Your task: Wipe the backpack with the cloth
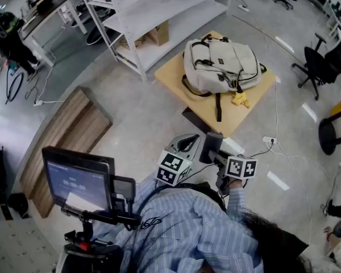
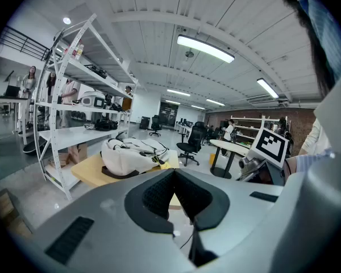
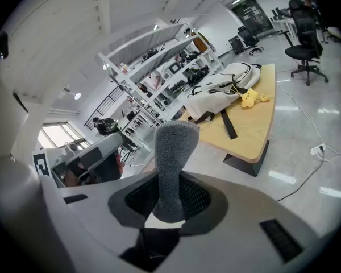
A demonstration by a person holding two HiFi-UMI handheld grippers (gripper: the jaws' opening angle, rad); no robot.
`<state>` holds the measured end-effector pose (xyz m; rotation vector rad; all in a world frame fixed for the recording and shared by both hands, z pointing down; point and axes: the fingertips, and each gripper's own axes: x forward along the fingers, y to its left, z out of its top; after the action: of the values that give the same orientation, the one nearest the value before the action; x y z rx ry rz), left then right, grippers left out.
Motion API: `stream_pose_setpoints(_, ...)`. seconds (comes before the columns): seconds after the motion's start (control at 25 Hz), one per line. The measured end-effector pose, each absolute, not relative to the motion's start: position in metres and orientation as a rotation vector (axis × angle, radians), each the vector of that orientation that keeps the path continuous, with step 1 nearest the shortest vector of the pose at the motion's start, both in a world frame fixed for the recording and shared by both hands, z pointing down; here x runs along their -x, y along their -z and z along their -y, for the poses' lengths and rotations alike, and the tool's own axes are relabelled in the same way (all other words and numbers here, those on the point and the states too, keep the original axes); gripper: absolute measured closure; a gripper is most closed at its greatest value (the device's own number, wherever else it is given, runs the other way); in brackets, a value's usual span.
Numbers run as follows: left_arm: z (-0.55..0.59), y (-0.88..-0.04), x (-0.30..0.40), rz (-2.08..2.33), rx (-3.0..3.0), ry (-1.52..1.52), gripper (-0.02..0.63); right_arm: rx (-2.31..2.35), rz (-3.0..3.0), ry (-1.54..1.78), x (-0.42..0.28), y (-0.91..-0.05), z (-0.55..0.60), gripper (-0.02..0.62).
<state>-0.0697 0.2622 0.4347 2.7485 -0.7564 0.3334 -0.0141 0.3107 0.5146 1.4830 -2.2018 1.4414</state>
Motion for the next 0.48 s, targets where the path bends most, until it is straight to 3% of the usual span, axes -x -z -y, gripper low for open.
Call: stream_pose_setpoints(0.48,-0.221,-0.464,0.145,0.697,-2.686,-0.357,0.601,-1.582,2.133,-1.516,0.093,-0.531,-0.289,0.502)
